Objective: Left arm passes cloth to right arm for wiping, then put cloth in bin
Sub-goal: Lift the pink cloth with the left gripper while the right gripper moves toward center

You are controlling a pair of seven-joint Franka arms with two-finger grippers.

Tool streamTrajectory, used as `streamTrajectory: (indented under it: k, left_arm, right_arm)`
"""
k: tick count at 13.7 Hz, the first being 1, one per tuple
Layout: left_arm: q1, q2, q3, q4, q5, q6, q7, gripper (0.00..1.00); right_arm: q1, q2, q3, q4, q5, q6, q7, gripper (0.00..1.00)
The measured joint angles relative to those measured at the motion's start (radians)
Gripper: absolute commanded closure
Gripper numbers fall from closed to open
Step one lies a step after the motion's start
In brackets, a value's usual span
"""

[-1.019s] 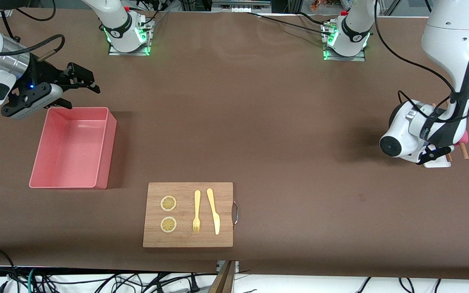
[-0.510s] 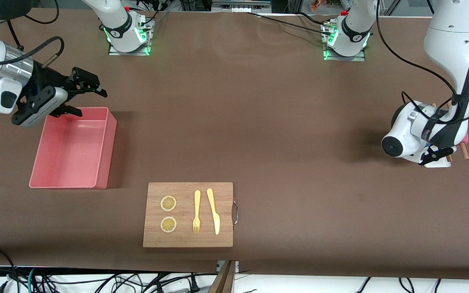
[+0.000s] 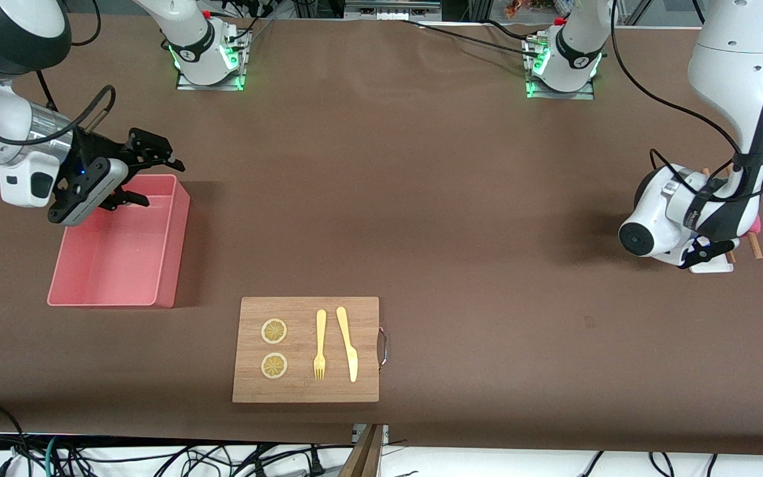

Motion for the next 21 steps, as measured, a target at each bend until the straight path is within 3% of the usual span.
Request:
streamTrajectory:
  k: [5,10,15,18,21]
  left_arm:
    - [-0.021,-0.029,-0.03,0.055,-0.1,-0.07,0.049,1.0]
    - [-0.038,-0.126,-0.148,0.19,-0.276,-0.304,0.211,1.0]
    - [-0.047,-0.183,-0.303,0.448,-0.537,-0.492,0.405,1.0]
    - [-0.052,-0.191,-0.382,0.58,-0.74,-0.508,0.428,1.0]
    - [-0.076,-0.19,-0.413,0.639,-0.967,-0.507,0.428,1.0]
  right_arm:
    - [-0.002,-0.003,0.0,-0.021,0.008,0.013,-0.092,0.0]
    - [-0.019,0.002,0.0,-0.045,0.029,0.013,-0.276,0.0]
    - [-0.067,0.062,-0.001,-0.14,0.283,0.013,-0.662,0.0]
    - [-0.078,0.121,-0.001,-0.208,0.475,0.008,-0.905,0.0]
    - [-0.078,0.171,0.026,-0.24,0.672,-0.005,-1.086,0.0]
